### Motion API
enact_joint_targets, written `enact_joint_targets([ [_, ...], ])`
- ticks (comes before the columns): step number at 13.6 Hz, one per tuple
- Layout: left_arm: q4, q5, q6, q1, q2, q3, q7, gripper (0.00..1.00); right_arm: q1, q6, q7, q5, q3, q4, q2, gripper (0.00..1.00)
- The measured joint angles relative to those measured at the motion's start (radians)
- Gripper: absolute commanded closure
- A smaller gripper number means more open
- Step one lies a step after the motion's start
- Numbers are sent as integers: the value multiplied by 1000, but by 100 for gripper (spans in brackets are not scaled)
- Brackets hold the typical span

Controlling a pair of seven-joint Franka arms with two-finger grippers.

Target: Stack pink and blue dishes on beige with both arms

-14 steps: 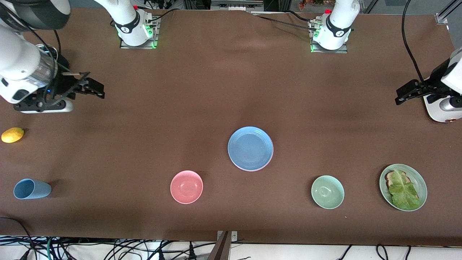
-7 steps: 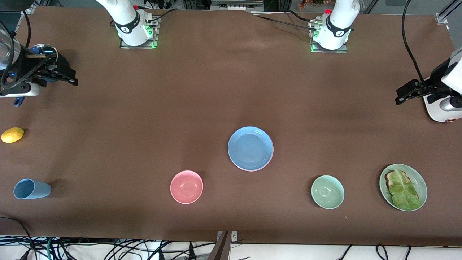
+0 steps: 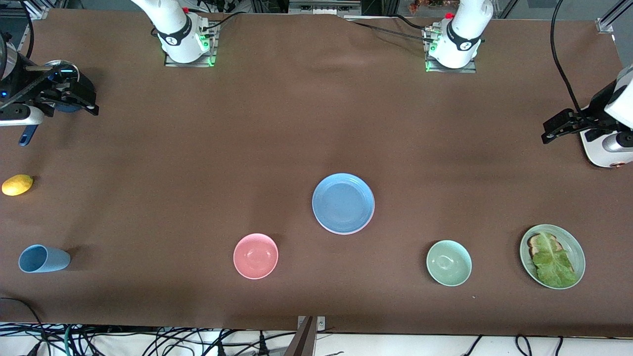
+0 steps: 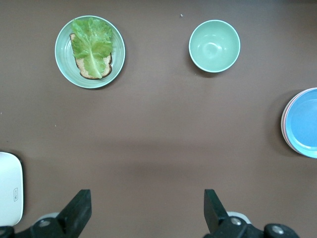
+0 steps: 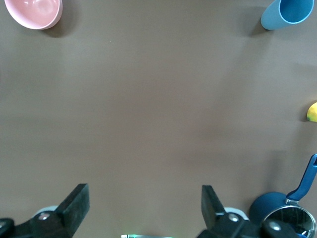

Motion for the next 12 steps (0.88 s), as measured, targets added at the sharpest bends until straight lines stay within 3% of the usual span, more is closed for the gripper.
enact_joint_targets([
  [12, 0, 0, 0, 0, 1, 0, 0, 0, -2, 0, 0, 0, 0, 0, 10, 0],
])
